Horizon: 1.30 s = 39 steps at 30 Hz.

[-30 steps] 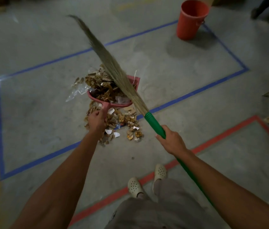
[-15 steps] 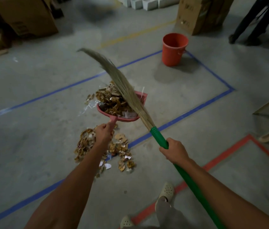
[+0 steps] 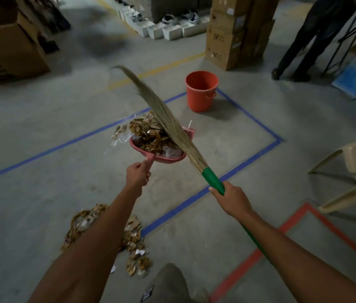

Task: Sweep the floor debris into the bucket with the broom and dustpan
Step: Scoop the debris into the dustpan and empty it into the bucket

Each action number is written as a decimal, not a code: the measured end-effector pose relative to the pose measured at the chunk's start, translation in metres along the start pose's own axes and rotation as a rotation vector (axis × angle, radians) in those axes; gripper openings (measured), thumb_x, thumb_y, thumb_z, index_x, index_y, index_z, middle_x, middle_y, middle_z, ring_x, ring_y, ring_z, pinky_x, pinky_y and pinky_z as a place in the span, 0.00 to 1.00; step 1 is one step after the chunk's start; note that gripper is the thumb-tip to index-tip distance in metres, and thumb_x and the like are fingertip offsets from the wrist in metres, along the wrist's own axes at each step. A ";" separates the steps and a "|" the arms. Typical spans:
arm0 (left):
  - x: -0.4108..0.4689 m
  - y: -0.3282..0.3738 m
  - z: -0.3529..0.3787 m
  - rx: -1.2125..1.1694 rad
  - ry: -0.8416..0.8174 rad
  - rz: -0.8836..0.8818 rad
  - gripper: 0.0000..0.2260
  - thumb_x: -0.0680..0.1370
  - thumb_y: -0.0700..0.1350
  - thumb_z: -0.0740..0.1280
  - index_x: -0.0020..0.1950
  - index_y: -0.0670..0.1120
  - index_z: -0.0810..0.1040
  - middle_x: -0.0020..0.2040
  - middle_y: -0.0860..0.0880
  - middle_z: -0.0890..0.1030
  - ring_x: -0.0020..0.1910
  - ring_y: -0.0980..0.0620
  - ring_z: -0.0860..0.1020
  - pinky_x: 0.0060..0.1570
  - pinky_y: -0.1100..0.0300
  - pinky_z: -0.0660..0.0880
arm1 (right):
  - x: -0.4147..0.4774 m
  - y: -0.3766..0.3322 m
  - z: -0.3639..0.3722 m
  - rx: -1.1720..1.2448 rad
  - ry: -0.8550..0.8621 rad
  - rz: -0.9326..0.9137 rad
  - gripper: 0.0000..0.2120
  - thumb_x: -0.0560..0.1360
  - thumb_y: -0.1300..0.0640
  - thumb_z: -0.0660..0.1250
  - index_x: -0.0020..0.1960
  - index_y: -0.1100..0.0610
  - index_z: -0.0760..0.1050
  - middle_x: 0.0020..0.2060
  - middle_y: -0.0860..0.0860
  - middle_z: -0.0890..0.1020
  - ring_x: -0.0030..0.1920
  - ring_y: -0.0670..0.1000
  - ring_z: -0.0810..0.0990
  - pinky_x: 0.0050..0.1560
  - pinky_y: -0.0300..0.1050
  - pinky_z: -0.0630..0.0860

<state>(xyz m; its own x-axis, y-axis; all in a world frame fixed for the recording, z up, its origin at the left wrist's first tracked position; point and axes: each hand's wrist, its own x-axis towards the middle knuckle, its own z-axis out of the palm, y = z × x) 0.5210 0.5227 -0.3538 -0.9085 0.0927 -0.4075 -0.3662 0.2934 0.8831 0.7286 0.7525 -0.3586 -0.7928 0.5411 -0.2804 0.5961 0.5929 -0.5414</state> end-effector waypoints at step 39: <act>0.629 0.357 0.512 0.085 -0.093 -0.029 0.12 0.83 0.48 0.62 0.47 0.40 0.77 0.32 0.44 0.74 0.25 0.53 0.69 0.24 0.61 0.64 | 0.828 0.084 -0.266 -0.028 -0.018 0.095 0.18 0.76 0.38 0.65 0.40 0.53 0.69 0.33 0.52 0.77 0.33 0.52 0.77 0.31 0.43 0.68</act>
<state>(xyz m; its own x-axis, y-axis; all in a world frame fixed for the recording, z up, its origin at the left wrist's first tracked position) -0.0779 1.1727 -0.4144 -0.8737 0.1697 -0.4559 -0.3701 0.3765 0.8493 0.1557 1.4088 -0.4252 -0.7343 0.5853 -0.3438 0.6721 0.5559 -0.4891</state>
